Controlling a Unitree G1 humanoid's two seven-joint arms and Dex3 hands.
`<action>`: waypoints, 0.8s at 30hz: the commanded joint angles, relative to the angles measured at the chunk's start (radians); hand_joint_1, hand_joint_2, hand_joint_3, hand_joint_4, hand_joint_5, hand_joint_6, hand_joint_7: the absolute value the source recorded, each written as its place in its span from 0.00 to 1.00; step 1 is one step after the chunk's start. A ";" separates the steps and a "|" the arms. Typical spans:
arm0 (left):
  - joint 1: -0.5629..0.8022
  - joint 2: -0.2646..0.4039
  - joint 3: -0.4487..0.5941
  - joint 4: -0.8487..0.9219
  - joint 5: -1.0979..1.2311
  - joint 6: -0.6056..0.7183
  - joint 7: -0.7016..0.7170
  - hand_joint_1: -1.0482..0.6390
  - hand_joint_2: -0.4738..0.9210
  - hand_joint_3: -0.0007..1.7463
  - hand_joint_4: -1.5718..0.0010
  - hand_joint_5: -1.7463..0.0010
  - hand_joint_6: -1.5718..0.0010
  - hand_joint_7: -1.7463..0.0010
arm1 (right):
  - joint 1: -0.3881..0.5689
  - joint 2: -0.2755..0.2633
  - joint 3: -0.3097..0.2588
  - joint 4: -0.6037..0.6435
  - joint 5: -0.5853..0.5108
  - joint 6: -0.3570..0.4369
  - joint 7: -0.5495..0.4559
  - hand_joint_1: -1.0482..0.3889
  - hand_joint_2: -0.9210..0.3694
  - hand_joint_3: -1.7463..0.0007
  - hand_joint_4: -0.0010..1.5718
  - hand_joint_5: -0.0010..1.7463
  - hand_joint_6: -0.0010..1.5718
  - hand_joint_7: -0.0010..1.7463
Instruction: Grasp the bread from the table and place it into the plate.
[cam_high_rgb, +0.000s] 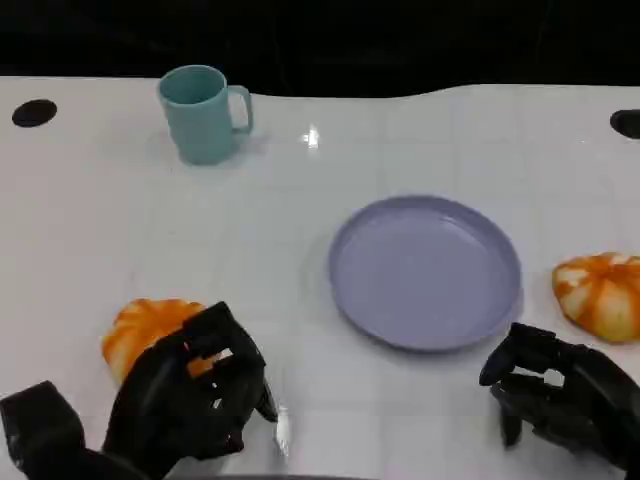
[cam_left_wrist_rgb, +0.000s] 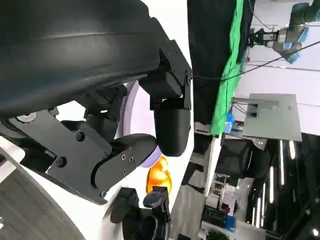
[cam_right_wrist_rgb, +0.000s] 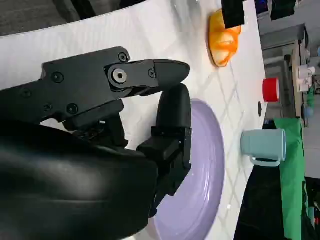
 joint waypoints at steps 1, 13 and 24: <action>-0.004 0.015 0.008 -0.005 -0.005 0.008 -0.004 0.48 0.72 0.66 0.51 0.05 0.56 0.13 | 0.021 -0.012 -0.005 0.015 -0.006 0.019 -0.002 0.37 0.00 0.85 0.42 1.00 0.41 0.80; -0.004 0.012 0.007 -0.006 0.005 0.007 0.007 0.48 0.72 0.66 0.50 0.06 0.55 0.12 | 0.021 -0.012 -0.002 0.019 -0.014 0.009 -0.012 0.37 0.00 0.85 0.42 1.00 0.42 0.80; -0.004 0.013 0.008 -0.014 -0.009 0.023 -0.007 0.47 0.77 0.59 0.51 0.06 0.56 0.13 | 0.015 -0.011 -0.006 0.028 -0.002 0.013 0.002 0.36 0.00 0.85 0.43 1.00 0.42 0.80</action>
